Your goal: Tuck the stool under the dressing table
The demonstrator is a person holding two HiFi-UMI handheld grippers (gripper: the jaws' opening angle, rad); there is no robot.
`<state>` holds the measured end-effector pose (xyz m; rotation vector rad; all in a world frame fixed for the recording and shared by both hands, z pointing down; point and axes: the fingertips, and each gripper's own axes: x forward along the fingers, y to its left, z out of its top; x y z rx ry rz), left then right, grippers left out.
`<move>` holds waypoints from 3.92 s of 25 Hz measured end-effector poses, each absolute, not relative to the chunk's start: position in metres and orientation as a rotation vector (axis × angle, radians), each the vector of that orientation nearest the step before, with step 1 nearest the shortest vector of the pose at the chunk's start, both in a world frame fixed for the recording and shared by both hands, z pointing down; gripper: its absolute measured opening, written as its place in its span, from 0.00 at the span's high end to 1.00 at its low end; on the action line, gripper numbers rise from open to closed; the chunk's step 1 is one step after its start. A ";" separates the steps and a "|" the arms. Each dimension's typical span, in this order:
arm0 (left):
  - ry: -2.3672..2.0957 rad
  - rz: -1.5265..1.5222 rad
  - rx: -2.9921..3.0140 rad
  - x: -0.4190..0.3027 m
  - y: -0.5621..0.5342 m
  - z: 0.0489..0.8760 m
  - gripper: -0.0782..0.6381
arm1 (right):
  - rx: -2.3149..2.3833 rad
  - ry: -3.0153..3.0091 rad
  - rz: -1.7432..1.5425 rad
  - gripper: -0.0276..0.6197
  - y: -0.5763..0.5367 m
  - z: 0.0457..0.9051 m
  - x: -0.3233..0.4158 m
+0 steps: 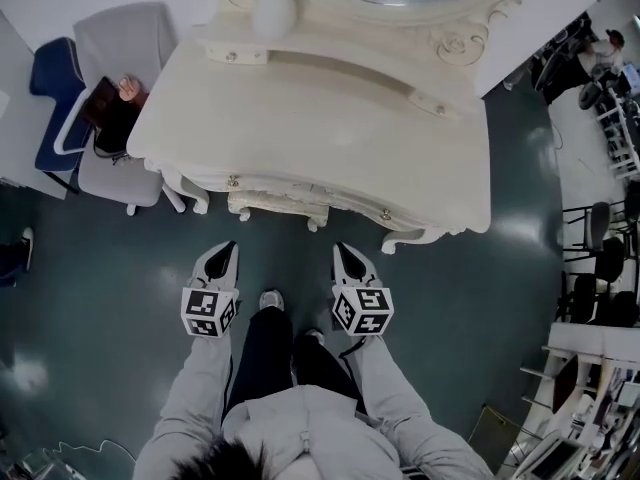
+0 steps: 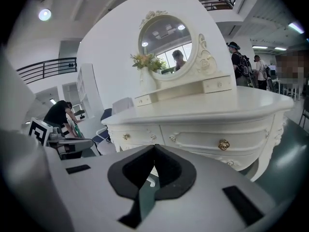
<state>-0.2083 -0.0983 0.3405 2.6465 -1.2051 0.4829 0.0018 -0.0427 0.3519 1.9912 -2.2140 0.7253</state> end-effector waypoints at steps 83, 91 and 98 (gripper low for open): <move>-1.412 -0.238 2.988 -0.161 0.097 0.029 0.88 | 2.187 -2.457 -0.150 0.95 0.157 0.049 0.044; -1.390 -0.215 2.993 -0.149 0.099 0.036 0.88 | 2.181 -2.462 -0.143 0.95 0.156 0.052 0.049; -1.408 -0.240 2.990 -0.151 0.093 0.033 0.88 | 2.182 -2.471 -0.147 0.95 0.152 0.052 0.052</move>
